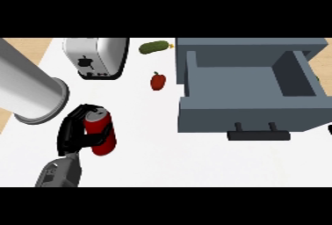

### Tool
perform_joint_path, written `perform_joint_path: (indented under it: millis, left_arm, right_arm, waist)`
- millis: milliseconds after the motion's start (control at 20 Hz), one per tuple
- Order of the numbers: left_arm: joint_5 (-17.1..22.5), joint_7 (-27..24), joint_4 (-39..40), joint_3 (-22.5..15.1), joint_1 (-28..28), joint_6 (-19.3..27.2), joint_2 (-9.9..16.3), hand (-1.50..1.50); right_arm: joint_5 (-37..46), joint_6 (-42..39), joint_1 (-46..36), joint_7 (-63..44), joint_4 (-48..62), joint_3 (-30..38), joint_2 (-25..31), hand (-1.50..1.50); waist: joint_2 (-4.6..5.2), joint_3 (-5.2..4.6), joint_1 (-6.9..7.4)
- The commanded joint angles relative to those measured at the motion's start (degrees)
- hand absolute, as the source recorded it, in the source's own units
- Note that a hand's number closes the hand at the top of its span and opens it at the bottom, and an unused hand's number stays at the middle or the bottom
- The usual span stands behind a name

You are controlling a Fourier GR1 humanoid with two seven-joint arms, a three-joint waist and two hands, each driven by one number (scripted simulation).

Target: Pick up the can, place it into the drawer and close the drawer

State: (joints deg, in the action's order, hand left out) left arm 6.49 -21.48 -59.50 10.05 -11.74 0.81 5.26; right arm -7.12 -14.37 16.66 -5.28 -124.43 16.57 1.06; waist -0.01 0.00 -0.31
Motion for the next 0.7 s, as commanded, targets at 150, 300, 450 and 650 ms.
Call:
perform_joint_path:
  millis: [150,300,450,650]
  left_arm:
    - [-0.01,1.58,-3.9,-2.25,-1.4,0.68,-1.03,1.5]
    - [-0.43,6.57,-10.8,-4.15,-0.22,0.75,-0.48,1.5]
    - [-0.26,11.7,-11.6,-5.34,-5.02,0.82,-0.62,1.5]
    - [-4.3,16.04,-19.09,-9.81,-7.37,6.15,-3.7,1.5]
  right_arm:
    - [-2.43,0.64,-2.59,-2.26,0.3,2.86,1.39,-1.5]
    - [3.32,5.01,1.19,1.75,0.52,-6.02,-0.98,-1.5]
    - [-2.37,0.27,0.06,-1.26,-1.5,1.98,1.0,-1.5]
    - [-1.0,-0.27,1.51,2.26,0.15,0.54,-0.64,-1.5]
  waist:
    - [-0.02,0.0,0.13]
    - [-0.09,0.02,0.31]
    - [-0.08,0.02,0.11]
    - [-0.14,0.04,0.09]
